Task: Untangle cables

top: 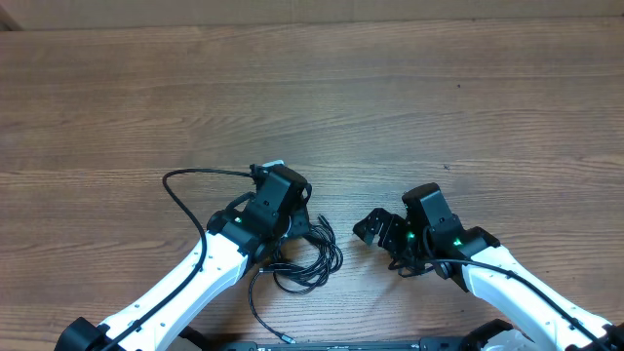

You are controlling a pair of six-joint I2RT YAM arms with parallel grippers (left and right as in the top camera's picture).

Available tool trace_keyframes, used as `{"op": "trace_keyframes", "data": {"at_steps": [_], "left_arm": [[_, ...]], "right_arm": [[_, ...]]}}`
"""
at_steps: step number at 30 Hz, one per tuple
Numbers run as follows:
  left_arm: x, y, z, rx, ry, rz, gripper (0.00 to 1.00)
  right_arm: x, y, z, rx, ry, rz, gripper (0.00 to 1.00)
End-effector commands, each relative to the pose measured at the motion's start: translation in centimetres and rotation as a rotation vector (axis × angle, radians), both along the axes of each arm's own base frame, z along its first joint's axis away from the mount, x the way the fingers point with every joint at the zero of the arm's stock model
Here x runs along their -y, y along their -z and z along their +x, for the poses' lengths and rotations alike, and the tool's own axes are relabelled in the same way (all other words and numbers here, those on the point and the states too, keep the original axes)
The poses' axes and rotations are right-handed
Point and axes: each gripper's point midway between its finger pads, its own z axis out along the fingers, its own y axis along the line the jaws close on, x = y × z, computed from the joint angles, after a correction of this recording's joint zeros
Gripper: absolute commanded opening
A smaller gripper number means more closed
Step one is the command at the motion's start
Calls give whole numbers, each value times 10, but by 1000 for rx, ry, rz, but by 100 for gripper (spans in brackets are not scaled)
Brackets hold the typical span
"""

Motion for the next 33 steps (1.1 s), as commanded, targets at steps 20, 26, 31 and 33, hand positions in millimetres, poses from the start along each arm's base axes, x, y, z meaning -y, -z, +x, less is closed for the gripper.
{"op": "trace_keyframes", "data": {"at_steps": [20,26,31,33], "left_arm": [[37,53,-62,-171,521,149,69],[31,54,-71,-224,509,156,92],[43,36,-67,-256,436,95,100],[62,22,-63,-264,391,-10,100]], "right_arm": [[51,17,12,61,18,-250,100],[52,18,10,53,18,-257,100],[54,19,10,52,20,-265,100],[54,19,10,52,20,-264,100]]}}
